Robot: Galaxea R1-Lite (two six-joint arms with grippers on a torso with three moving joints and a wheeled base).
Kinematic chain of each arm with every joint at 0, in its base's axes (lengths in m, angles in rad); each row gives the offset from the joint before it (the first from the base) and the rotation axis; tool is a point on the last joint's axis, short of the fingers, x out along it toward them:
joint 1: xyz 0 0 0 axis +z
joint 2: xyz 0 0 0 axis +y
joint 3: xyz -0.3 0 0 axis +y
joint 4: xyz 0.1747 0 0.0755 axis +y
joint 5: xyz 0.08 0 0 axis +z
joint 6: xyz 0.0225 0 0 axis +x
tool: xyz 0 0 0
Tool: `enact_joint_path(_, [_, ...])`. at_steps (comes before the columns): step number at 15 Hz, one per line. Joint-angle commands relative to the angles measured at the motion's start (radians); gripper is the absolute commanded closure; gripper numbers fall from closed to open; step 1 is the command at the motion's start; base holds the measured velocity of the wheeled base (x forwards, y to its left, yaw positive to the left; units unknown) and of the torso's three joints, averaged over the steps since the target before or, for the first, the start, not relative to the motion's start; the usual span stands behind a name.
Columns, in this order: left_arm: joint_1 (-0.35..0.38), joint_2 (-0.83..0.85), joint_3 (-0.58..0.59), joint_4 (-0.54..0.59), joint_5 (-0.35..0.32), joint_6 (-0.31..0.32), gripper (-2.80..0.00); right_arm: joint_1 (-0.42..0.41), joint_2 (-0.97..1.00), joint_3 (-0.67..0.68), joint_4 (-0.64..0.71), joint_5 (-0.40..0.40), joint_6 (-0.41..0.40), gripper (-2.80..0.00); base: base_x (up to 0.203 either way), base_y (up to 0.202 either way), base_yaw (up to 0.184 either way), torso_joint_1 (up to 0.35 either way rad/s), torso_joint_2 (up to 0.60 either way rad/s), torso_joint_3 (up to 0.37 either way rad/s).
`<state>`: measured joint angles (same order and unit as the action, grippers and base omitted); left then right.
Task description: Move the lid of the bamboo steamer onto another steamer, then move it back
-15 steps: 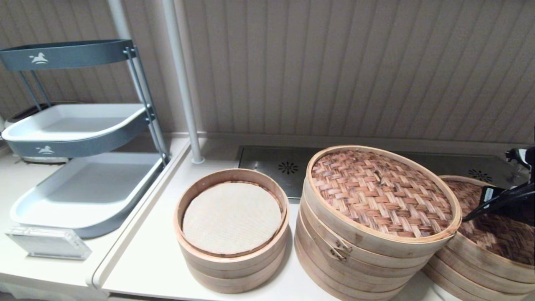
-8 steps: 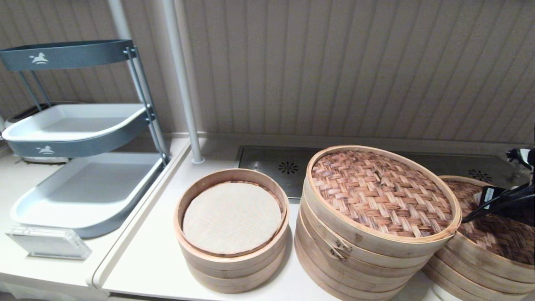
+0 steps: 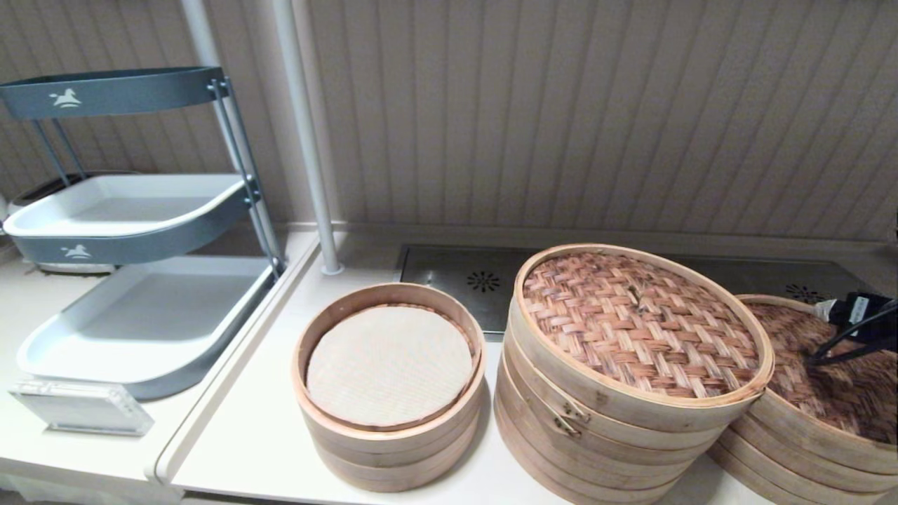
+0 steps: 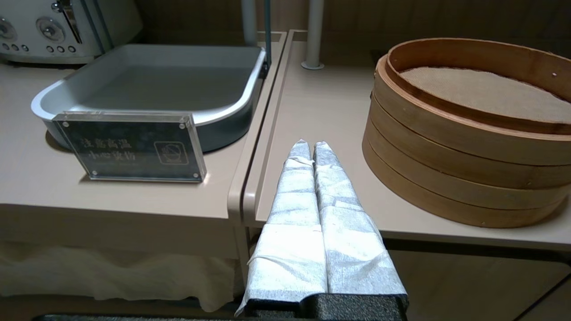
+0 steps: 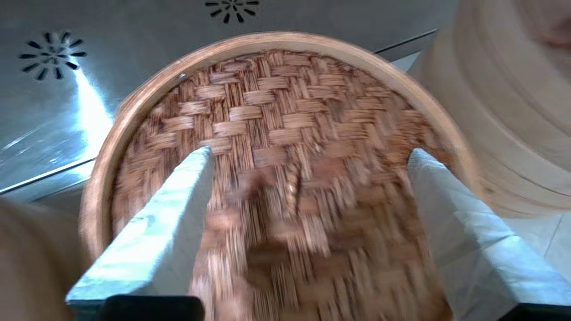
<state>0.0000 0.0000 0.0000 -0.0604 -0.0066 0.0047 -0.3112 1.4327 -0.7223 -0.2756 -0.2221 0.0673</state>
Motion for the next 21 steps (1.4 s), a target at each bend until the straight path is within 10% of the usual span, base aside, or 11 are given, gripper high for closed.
enact_joint_path(1, [0.000,-0.002,0.025,-0.001,-0.001,0.000,0.00,0.006,-0.121,-0.031,0.063,0.001,0.000,0.00,0.000,0.000,0.000,0.000,0.00,0.000])
enact_joint_path(13, [0.000,-0.003,0.025,-0.001,-0.001,0.000,0.00,0.115,-0.638,-0.092,0.473,0.071,0.000,0.00,0.000,0.000,0.000,0.000,0.00,0.000])
enact_joint_path(21, [0.000,-0.002,0.025,-0.001,-0.001,0.000,0.00,0.187,-0.982,0.204,0.513,0.143,-0.002,0.00,0.000,0.000,0.000,0.000,0.00,0.000])
